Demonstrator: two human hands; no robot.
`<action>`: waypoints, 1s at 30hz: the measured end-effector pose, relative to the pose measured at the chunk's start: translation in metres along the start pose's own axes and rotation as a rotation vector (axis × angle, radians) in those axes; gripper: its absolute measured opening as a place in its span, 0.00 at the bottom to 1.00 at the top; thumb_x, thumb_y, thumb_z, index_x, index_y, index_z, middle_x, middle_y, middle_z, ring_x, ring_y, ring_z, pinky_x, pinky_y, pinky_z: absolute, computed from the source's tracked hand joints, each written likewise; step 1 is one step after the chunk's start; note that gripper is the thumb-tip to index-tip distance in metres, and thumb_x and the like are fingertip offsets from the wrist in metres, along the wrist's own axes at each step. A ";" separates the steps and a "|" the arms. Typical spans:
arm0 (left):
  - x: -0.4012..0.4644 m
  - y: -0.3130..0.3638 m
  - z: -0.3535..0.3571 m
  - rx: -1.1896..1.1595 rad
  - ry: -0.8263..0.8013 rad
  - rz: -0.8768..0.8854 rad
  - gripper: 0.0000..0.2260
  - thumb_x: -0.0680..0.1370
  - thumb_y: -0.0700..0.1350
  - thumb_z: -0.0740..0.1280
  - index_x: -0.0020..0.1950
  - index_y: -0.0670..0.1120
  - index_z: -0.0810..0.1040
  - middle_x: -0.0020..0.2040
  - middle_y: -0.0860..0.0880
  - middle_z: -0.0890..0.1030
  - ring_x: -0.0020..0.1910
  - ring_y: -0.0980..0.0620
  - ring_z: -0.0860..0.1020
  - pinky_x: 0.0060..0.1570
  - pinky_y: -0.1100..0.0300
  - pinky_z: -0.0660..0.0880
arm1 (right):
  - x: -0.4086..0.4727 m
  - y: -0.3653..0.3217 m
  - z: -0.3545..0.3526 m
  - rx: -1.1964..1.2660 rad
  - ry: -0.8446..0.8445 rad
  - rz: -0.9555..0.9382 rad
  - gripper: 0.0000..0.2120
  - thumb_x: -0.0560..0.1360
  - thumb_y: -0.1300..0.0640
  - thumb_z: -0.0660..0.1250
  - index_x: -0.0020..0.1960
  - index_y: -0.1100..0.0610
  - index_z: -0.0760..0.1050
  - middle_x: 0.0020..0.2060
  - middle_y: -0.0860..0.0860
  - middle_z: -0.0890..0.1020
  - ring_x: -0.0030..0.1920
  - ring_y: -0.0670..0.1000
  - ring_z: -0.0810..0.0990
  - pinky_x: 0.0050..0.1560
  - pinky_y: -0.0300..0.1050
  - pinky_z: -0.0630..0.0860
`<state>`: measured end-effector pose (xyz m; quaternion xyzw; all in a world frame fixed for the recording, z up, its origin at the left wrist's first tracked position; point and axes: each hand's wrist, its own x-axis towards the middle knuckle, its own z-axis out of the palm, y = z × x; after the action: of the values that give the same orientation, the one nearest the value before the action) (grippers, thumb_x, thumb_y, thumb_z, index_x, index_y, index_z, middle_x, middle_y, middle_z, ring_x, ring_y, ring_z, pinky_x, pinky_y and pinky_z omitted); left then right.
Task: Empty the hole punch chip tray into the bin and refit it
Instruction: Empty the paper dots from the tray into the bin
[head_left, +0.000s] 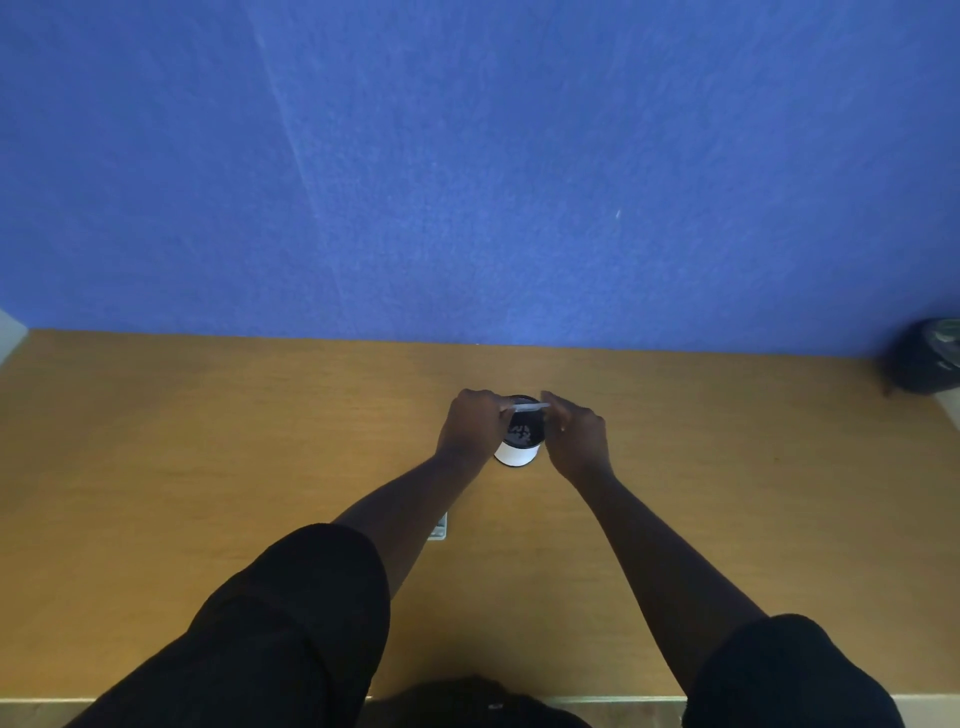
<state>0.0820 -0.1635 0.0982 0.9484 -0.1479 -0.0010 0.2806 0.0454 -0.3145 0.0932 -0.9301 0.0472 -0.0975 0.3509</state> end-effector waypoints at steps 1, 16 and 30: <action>-0.001 0.000 0.000 0.008 0.003 -0.001 0.14 0.81 0.48 0.61 0.61 0.46 0.81 0.50 0.42 0.85 0.49 0.45 0.81 0.52 0.51 0.77 | 0.001 0.001 0.001 0.006 0.033 0.040 0.09 0.76 0.66 0.58 0.46 0.62 0.77 0.33 0.56 0.81 0.31 0.49 0.74 0.29 0.38 0.69; -0.011 0.000 0.003 -0.097 0.090 -0.040 0.12 0.79 0.44 0.63 0.53 0.42 0.84 0.42 0.43 0.85 0.40 0.46 0.81 0.44 0.53 0.77 | -0.006 0.007 0.005 0.048 -0.013 0.031 0.18 0.78 0.65 0.62 0.67 0.61 0.74 0.58 0.57 0.83 0.58 0.52 0.81 0.49 0.27 0.72; 0.001 -0.009 -0.005 -0.633 0.012 -0.445 0.07 0.74 0.42 0.70 0.41 0.39 0.82 0.38 0.43 0.86 0.32 0.56 0.84 0.38 0.60 0.80 | -0.002 -0.002 -0.006 -0.121 -0.056 -0.083 0.11 0.77 0.64 0.59 0.50 0.58 0.80 0.34 0.52 0.82 0.32 0.48 0.74 0.31 0.36 0.65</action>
<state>0.0859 -0.1537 0.0979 0.8237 0.0709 -0.1022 0.5533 0.0423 -0.3161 0.0987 -0.9531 0.0045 -0.0827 0.2910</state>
